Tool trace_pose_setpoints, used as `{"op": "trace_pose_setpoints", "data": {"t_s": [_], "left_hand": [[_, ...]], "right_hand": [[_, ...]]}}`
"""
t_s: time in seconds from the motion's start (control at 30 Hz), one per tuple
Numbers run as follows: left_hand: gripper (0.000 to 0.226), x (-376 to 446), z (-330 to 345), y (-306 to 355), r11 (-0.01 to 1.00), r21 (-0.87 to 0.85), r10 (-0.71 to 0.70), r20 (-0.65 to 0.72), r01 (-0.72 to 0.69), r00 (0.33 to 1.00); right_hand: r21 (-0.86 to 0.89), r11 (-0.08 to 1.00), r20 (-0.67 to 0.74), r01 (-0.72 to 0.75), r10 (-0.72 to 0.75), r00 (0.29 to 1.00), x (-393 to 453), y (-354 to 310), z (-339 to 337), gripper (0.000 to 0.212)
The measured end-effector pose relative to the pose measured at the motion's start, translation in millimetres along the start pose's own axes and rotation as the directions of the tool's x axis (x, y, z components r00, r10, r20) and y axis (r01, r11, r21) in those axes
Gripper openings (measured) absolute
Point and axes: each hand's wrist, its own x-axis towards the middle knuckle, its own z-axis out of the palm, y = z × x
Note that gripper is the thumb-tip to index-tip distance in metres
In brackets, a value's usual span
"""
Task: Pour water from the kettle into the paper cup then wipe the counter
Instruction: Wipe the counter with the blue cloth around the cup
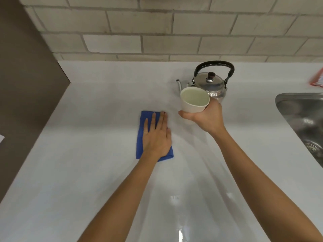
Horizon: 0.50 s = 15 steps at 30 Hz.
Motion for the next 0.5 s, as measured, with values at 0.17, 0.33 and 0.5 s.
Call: {"op": "trace_pose_setpoints", "data": {"t_s": [0.17,0.33,0.5], "left_hand": [[0.059,-60,12,60,0.981,-0.108,0.166,0.060,-0.158,0.984],[0.056,-92,9,42,0.946,-0.067,0.323,0.087,-0.318,0.942],[0.053,-35,-7,-21,0.980,-0.055,0.198,0.082,-0.193,0.977]], "right_hand": [[-0.006,1.000,0.021,-0.020,0.020,1.000,-7,3,1,0.045],[0.020,1.000,0.046,0.016,-0.017,0.999,-15,-1,7,0.048],[0.030,1.000,0.040,0.002,-0.003,0.999,-24,-1,23,0.049]]}}
